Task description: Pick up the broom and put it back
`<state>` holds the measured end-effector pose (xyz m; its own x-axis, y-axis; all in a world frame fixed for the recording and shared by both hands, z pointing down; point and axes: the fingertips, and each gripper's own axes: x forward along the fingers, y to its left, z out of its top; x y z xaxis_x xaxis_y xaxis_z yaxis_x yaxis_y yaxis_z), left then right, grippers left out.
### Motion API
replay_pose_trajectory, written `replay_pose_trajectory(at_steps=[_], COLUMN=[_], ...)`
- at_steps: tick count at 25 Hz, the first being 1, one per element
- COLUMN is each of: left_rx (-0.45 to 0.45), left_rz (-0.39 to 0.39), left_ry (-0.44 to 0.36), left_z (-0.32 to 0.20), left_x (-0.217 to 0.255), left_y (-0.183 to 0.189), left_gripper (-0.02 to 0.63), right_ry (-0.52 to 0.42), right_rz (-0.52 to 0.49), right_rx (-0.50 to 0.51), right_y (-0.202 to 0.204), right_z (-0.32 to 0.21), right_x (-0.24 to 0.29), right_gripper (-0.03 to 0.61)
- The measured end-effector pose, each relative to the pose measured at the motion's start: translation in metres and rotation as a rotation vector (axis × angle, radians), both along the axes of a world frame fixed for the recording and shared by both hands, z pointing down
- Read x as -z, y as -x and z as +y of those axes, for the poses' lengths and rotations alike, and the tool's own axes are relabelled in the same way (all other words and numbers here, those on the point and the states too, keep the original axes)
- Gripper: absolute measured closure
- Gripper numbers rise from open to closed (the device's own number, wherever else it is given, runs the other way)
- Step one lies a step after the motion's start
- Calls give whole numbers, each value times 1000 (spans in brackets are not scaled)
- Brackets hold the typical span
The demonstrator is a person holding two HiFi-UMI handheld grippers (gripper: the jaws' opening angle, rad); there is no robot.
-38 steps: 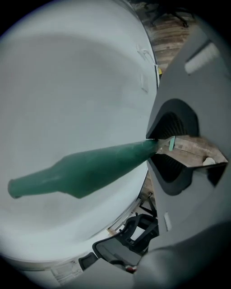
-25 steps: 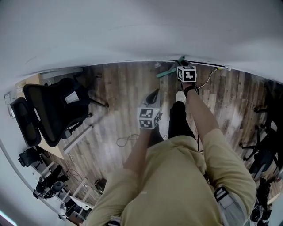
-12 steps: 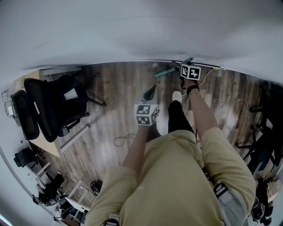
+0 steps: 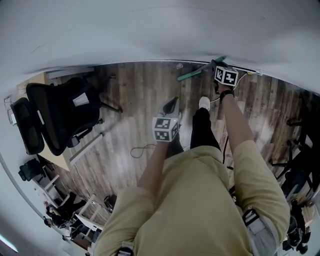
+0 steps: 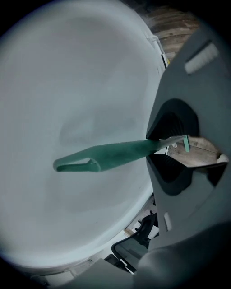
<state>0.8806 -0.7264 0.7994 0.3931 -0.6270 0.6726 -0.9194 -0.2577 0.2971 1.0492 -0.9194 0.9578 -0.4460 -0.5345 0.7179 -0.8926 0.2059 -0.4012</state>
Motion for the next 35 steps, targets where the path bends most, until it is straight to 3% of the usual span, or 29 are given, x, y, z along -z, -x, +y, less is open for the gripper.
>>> replay_pose_trajectory(at_steps=[7,12,19,22,25,27,35], left_rx=[38,30,96,131,151,152,119], left_rz=[23,30,-3,-5,4,11,30], left_ry=[34,36,40,44,46,46,46], left_z=[-2,0,5,12,16,17,23], left_x=[-14,-15,-18,-19,-21,-22,-23], left_y=[-1,-1,46,63,72,73,63], left_gripper=[612,612,612,612,612,612,612], right_ry=[-41,-34,-54,-20,10,10,3], right_rz=[-36,-88,-183,-206,-200,-189,-170], right_rx=[273,334,392,378,379,386,332], right_y=[82,139,224,233,231,228,200], right_z=[-2,2,0,4,12,16,16], right_x=[0,-1,3,-1,-8,-12,-10], right_gripper=[476,463,437,425,298,253,209])
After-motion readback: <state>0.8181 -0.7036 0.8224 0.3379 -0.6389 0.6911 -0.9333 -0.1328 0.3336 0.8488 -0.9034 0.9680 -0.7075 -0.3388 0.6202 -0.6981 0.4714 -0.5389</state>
